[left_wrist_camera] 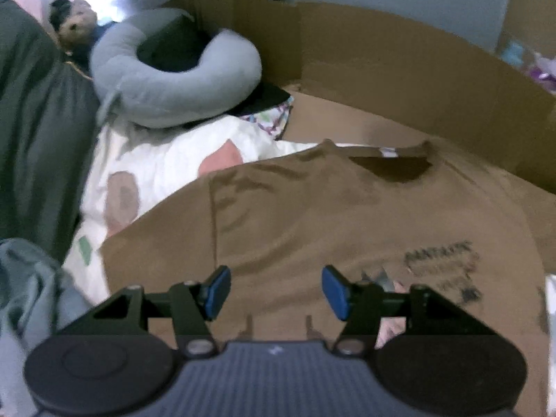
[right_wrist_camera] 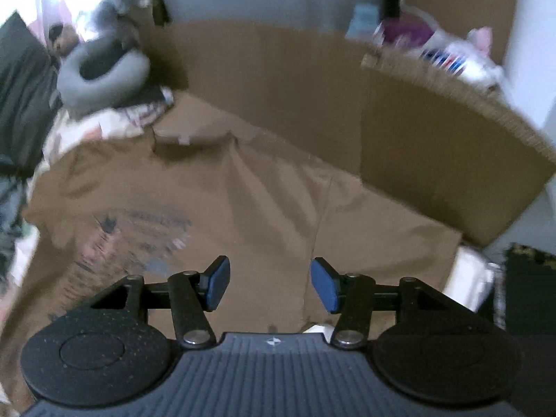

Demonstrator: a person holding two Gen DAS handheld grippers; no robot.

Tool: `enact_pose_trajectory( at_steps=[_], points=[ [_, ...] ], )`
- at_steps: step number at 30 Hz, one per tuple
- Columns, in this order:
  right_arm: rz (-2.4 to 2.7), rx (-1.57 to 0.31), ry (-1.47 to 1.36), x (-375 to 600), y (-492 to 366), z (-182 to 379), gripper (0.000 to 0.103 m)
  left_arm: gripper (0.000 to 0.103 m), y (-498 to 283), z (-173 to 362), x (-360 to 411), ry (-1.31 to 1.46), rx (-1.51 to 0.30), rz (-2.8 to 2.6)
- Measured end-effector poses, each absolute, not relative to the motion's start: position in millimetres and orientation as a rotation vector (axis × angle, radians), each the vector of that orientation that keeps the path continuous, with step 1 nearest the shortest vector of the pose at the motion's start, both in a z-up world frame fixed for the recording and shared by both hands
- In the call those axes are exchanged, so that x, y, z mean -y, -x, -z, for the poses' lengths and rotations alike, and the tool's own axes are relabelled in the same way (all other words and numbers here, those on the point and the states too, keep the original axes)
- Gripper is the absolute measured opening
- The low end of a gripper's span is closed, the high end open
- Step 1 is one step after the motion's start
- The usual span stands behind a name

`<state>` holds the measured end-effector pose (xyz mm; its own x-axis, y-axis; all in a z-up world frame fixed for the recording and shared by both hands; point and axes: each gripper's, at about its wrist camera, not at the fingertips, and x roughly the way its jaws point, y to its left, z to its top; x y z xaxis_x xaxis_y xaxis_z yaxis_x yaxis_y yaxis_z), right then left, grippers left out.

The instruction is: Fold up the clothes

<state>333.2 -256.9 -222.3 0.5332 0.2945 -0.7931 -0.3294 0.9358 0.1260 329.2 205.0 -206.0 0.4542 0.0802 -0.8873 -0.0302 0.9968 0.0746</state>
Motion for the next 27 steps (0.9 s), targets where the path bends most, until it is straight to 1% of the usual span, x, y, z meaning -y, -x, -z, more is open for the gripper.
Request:
enact_pose_trajectory(
  at_steps=[3,7,10,14,16,20,27],
  points=[
    [-0.365,-0.913,0.030,262,-318,178,0.060,0.063,-301,171,-216,-0.005,-1.092,-0.073],
    [-0.352,-0.874,0.024,271,-296,119,0.067,0.064,-268,132,-227,-0.008,-1.087,-0.079],
    [-0.343,-0.858,0.020,277,-276,80,0.069,0.064,-249,104,-237,0.051,-1.091,-0.050],
    [-0.323,-0.844,-0.001,288,-251,39,0.070,0.064,-230,66,-241,0.075,-1.087,-0.065],
    [-0.304,-0.832,-0.031,296,-239,21,0.072,0.064,-220,46,-239,0.078,-1.079,-0.048],
    [-0.294,-0.803,-0.072,310,-215,-17,0.075,0.073,-199,10,-230,0.074,-1.032,-0.020],
    [-0.333,-0.748,-0.116,330,-186,-72,0.078,0.073,-163,-34,-218,0.097,-0.963,-0.028]
  ],
)
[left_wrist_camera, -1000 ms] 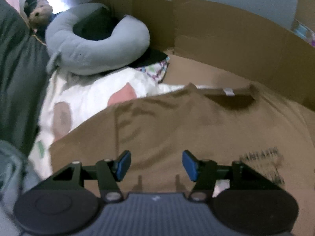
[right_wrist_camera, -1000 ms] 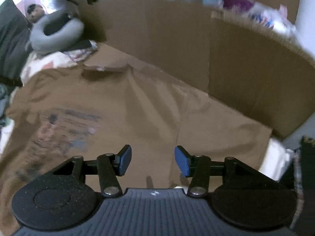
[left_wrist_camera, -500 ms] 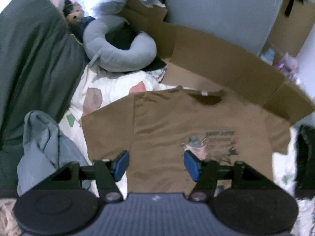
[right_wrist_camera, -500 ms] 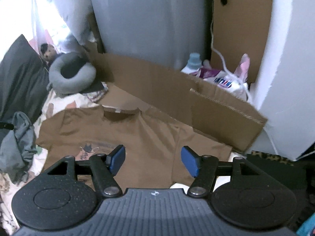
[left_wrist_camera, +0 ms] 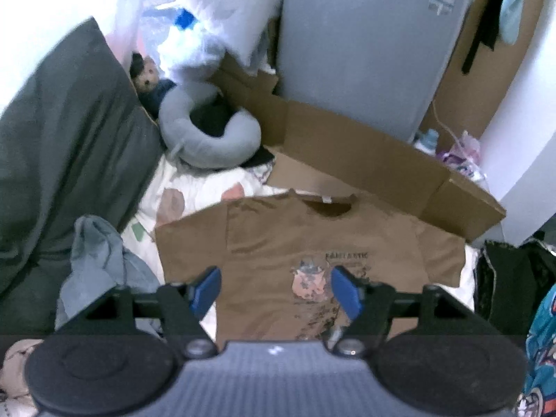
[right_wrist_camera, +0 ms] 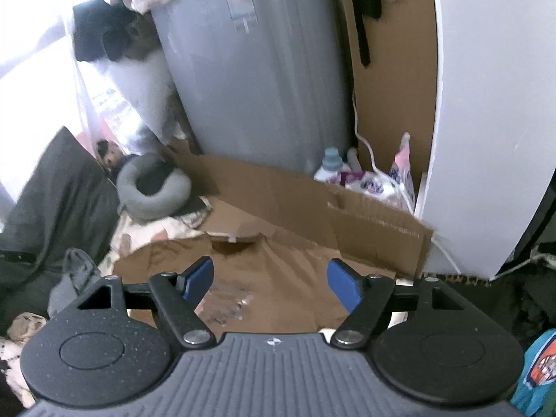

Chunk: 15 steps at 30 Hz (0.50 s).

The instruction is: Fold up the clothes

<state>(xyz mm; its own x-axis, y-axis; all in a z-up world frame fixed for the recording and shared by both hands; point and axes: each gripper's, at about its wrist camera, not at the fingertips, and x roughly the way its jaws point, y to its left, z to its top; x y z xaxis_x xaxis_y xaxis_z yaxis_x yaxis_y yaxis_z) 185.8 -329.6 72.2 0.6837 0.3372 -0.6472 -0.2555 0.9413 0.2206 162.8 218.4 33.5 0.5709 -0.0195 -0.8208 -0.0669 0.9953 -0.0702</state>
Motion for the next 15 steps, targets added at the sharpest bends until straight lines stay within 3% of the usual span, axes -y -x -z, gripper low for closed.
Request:
enact_pose_trajectory(
  at_steps=[15],
  points=[
    [-0.357,-0.640,-0.133,397,-145,-181,0.084,0.075,-100,-82,-215,0.097,-0.943,-0.066]
  ],
)
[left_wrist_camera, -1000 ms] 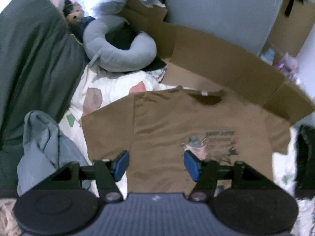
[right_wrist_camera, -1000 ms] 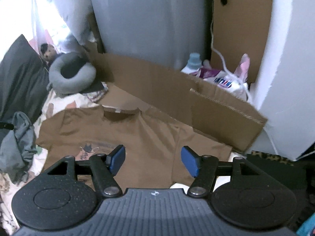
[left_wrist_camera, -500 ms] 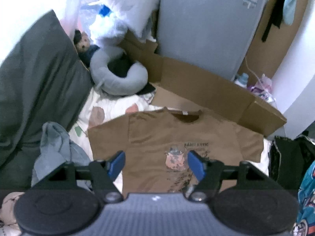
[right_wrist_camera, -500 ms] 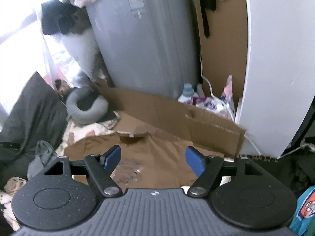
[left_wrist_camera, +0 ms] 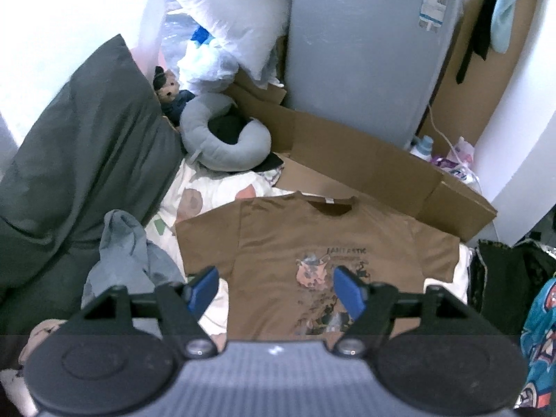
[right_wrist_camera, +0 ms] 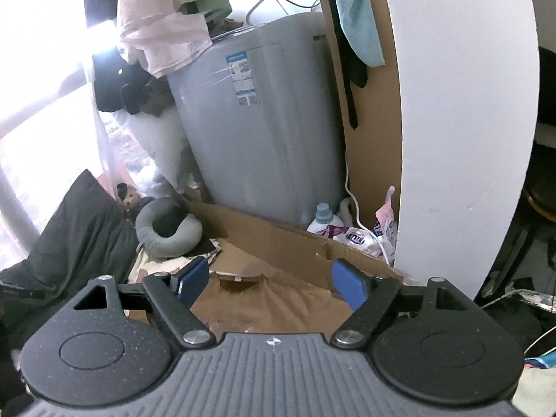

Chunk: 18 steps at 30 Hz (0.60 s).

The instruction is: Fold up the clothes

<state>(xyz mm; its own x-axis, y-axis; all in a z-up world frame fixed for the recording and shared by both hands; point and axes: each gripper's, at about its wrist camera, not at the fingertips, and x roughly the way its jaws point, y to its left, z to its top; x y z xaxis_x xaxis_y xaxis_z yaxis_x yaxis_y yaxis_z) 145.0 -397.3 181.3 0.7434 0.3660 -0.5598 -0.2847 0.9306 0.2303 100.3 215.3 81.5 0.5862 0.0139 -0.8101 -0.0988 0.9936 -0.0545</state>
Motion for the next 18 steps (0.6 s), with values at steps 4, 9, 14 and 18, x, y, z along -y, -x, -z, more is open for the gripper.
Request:
enact_pose_trajectory(
  at_steps=[4,9,14,18],
  points=[
    [-0.368,-0.673,-0.136,408,-128,-173,0.084,0.079,-79,-78,-219,0.117,-0.935,-0.069],
    [-0.386,-0.706,-0.169,418,-104,-144,0.084,0.080,-51,-66,-225,0.119,-0.933,-0.055],
    [-0.374,-0.745,-0.188,428,-81,-103,0.084,0.080,-27,-37,-237,0.137,-0.944,-0.054],
    [-0.355,-0.783,-0.176,433,-67,-66,0.084,0.080,-12,-12,-243,0.153,-0.940,-0.061]
  ],
)
